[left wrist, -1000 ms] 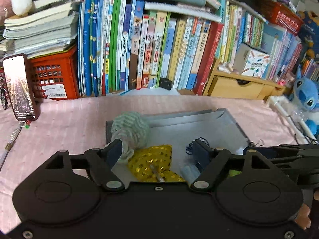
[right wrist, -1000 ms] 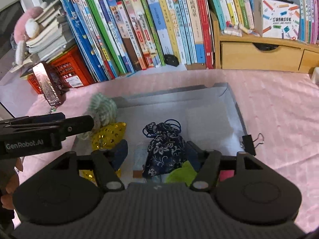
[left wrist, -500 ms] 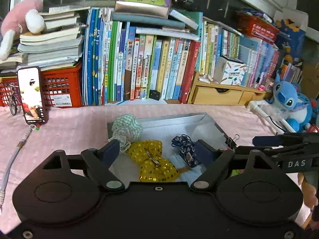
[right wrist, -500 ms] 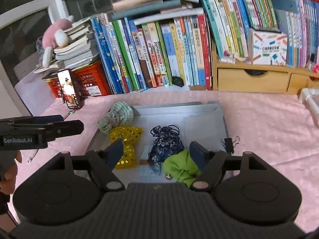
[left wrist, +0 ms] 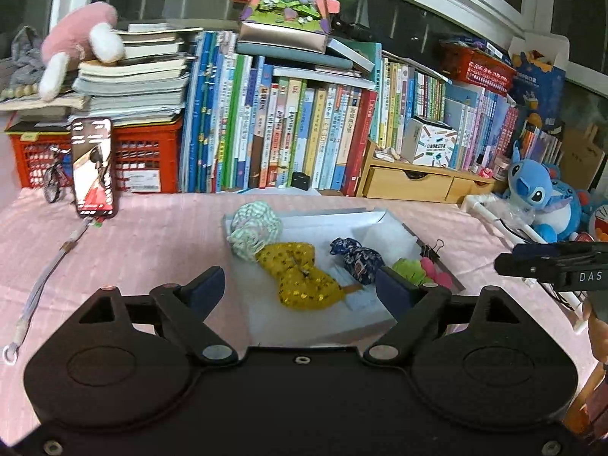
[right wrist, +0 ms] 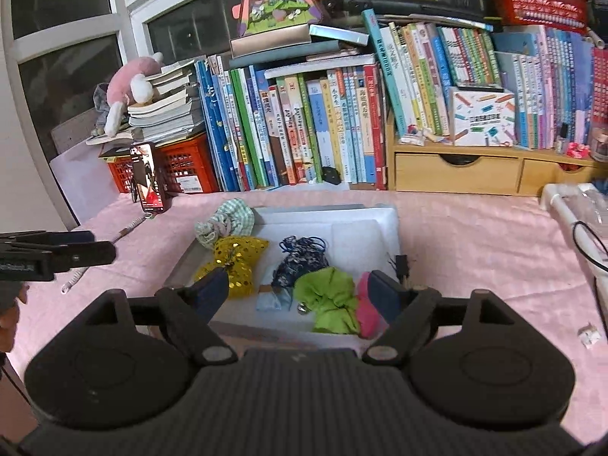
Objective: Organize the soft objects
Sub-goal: 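Move both open tools back from the tray to the remaining items, then grasp the white crumpled paper with the left tool while the right tool grasps the white tissue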
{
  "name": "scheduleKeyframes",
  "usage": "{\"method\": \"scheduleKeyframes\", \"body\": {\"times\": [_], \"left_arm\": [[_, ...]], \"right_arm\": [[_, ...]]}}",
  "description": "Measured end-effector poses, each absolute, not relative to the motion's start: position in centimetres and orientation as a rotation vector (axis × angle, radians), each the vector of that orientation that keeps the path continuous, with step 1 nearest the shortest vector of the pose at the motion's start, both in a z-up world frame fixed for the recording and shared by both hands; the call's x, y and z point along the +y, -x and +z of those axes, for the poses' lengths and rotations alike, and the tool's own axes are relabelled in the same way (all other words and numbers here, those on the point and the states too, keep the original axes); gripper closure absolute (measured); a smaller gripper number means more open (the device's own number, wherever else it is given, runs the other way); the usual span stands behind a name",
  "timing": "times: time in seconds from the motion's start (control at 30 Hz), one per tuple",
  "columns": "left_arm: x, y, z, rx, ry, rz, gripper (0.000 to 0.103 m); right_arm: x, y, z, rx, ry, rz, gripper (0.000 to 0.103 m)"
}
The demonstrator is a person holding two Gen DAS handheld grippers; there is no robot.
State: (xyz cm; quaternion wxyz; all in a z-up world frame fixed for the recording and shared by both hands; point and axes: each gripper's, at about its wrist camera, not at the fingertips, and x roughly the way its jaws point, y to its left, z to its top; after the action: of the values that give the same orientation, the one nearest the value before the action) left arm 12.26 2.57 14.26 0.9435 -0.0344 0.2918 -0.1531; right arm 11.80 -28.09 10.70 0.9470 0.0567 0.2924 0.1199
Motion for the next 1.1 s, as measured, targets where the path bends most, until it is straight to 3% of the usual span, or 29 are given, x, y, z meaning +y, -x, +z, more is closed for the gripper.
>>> {"method": "scheduleKeyframes", "body": {"times": [1.1], "left_arm": [[9.9,-5.0,7.1,0.659,0.091,-0.110,0.014]], "right_arm": [[-32.9,-7.9,4.7,0.669,-0.137,0.099,0.014]]}}
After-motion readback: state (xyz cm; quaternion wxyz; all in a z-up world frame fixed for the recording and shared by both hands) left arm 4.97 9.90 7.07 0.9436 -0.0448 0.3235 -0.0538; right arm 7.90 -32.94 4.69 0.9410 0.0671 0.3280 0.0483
